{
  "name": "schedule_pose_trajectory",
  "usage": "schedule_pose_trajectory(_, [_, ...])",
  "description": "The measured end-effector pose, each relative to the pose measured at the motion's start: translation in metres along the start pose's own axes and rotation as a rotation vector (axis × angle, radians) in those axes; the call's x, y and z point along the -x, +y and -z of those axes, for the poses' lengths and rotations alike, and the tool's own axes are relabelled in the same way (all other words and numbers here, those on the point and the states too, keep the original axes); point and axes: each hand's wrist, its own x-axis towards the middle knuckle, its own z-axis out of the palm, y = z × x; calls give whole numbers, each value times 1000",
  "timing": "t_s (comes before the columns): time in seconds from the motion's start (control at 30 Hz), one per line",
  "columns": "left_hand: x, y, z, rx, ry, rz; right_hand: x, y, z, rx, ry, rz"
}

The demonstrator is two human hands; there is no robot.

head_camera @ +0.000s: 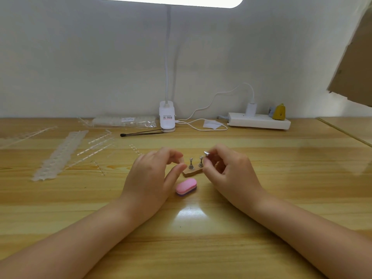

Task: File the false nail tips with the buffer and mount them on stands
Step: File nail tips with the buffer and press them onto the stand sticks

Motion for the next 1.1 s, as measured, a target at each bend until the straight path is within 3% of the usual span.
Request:
schedule_pose_trajectory(0.47, [0,9,2,206,43,-47,2,-3,-1,-44,19,197])
schedule_pose_trajectory(1.1, [0,7,0,249,32,-41,3,-1,-2,-199,-69,233])
